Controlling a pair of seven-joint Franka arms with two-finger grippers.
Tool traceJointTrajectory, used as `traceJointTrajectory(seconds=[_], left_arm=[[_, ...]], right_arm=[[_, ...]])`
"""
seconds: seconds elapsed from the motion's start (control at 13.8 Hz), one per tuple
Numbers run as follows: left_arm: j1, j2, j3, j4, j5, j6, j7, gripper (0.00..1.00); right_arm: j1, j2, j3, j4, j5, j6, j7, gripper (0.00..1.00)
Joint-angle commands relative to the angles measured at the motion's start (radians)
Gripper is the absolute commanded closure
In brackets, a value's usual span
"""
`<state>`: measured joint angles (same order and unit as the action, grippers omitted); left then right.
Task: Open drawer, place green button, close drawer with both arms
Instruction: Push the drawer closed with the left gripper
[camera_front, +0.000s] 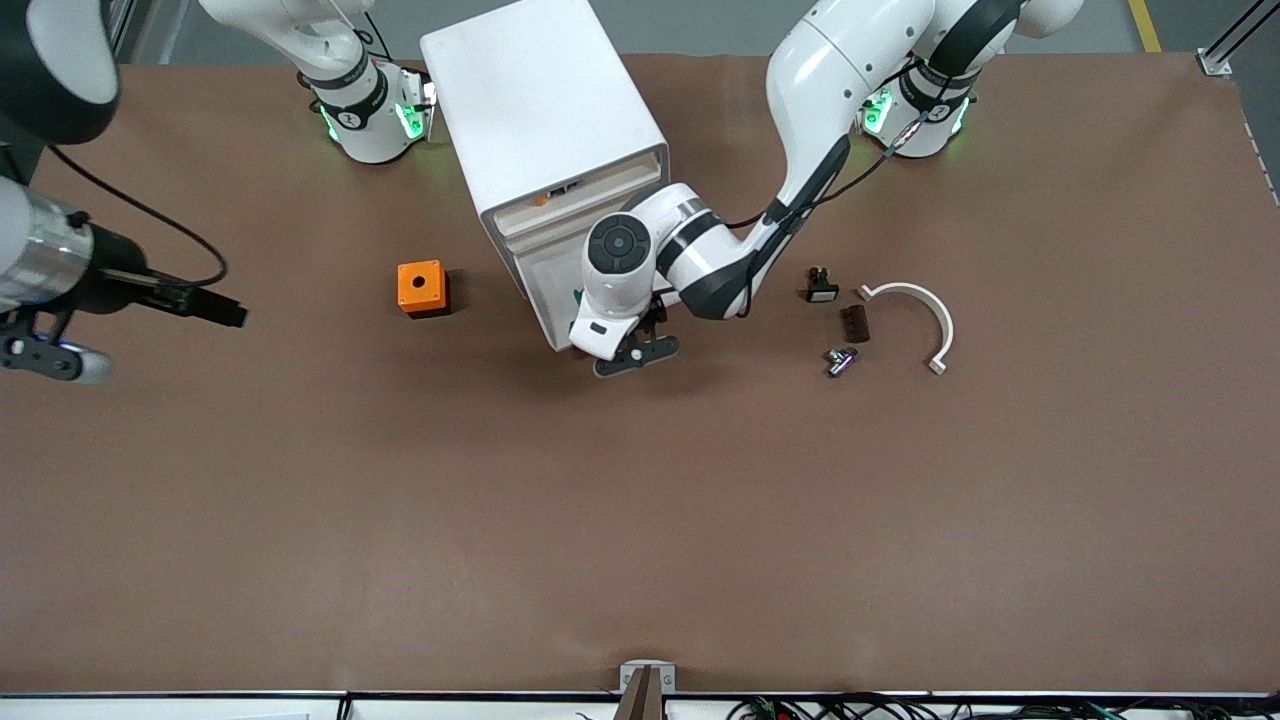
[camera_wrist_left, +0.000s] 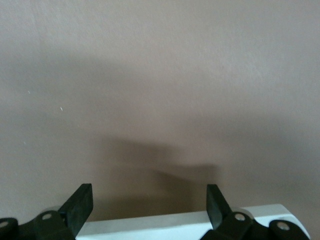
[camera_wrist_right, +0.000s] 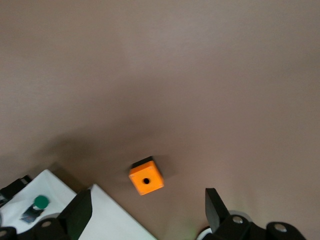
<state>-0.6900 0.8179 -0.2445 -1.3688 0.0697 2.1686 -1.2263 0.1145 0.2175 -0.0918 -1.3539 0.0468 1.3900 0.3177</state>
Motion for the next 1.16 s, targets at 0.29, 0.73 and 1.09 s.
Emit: traceJointTrajectory(seconds=[0.29,0.73,1.09], left_arm=[[0.001,-0.010,-0.088,-0.035,-0.063,0.007,-0.094,0.00],[0.004,-0.003,-0.104,-0.067,-0.230,0.007,-0.084,0.00],[0.007,0.007,-0.122,-0.076,-0.306,0.007,-0.081,0.00]], right_arm=[[-0.131,0.005,0.021,-0.021,-0.088,0.023,-0.227,0.00],[-0.138,0.005,0.021,-0.011,-0.097,0.018,-0.287,0.00],[-0.171,0.010,0.021,-0.005,-0.024,0.030,-0.327,0.00]])
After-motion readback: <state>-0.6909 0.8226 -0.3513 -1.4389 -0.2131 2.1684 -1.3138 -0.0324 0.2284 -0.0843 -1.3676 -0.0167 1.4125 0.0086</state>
